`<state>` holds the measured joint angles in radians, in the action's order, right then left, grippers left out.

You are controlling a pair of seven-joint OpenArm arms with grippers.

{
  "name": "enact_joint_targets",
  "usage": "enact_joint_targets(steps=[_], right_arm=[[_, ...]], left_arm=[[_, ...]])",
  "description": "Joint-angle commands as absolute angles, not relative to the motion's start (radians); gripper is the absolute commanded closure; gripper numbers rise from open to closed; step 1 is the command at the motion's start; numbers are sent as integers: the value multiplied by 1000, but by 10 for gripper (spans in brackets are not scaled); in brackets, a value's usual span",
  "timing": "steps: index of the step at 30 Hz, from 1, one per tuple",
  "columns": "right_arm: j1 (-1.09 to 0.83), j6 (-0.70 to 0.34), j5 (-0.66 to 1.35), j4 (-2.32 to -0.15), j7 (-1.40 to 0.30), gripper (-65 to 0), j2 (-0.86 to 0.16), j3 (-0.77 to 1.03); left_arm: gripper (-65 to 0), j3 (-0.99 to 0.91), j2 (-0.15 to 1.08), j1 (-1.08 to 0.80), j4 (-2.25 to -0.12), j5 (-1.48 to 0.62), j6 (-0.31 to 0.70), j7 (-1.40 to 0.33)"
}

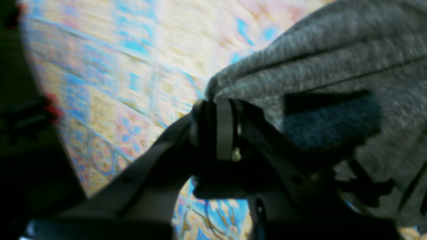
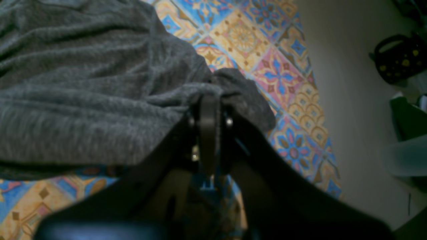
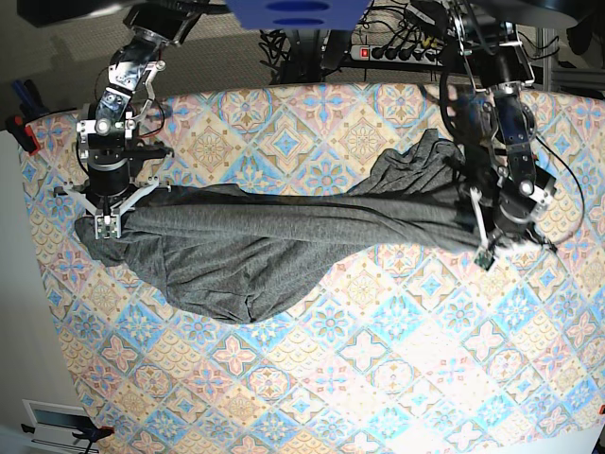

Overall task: Layout the t-shirt on the table in an organized manner, then fold the t-shirt properly
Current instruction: 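Hold the shirt with both grippers, stretching it lengthwise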

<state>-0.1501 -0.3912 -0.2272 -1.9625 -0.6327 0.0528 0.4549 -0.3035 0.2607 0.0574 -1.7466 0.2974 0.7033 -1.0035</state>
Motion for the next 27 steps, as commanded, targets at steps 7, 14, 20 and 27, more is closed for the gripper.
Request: enact_joint_targets(steps=[7,14,20,27], right_arm=[[-134,-381,-225,-1982,-610,0,45,458],[-134,-381,-225,-1985,-610,0,45,438],[-140,-381,-226,-1983,-610,0,45,437],[-140,-381,-225,-1983,-610,0,45,437]], left_arm=[[-67,-355,243,56,-1825,308,698,-1009],[-244,-361,231,22,-1793,337,698,-923],[-137,-305,219,1,-1807,343,698,-872],[-62,-305,219,8,-1804,343,698,-866]])
